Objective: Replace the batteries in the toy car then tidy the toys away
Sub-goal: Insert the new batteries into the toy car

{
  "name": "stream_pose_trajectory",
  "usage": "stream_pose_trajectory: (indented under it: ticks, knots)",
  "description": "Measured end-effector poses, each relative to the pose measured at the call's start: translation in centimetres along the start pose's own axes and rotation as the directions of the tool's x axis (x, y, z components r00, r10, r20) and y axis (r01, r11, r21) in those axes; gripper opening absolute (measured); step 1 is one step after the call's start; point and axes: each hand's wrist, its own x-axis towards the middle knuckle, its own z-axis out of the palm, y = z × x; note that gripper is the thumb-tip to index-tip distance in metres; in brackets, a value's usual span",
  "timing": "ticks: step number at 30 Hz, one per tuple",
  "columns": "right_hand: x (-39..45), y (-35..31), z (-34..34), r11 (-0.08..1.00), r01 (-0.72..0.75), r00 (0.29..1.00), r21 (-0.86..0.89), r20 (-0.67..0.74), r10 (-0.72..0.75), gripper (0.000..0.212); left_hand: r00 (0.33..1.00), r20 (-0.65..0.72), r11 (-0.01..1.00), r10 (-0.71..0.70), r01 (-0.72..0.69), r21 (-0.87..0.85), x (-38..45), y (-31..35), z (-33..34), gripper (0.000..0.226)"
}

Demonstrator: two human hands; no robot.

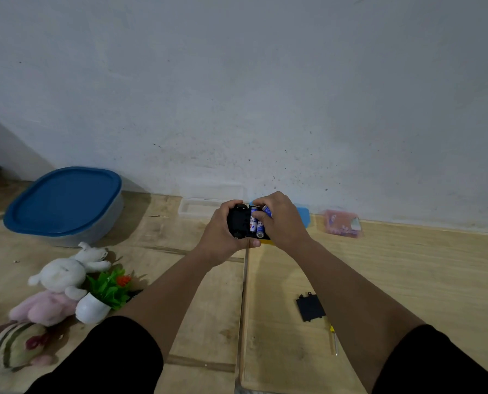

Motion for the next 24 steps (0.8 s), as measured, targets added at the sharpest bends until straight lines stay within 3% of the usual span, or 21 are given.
stream_pose_trajectory:
  ticks: [9,17,24]
  knots:
    - [0.1,0.3,-0.3,1.000,0.024,1.000,0.017,-0.001,-0.024,0.018,1.000,-0.005,1.000,0.011,-0.011,0.016,0.2,-0.2,0.1,0.089]
    - [0.0,0.8,-1.0,0.988,0.043,0.985,-0.145,0.170,-0.018,0.032,0.999,-0.031,0.998,-0.015,0.017,0.055,0.2,-0.6,0.3,0.094]
    - [0.1,0.7,-1.3,0.994,-0.018,0.975,-0.105,0.218,0.041,0.042,0.998,-0.059,0.993,-0.008,0.014,0.114,0.3,-0.5,0.4,0.093]
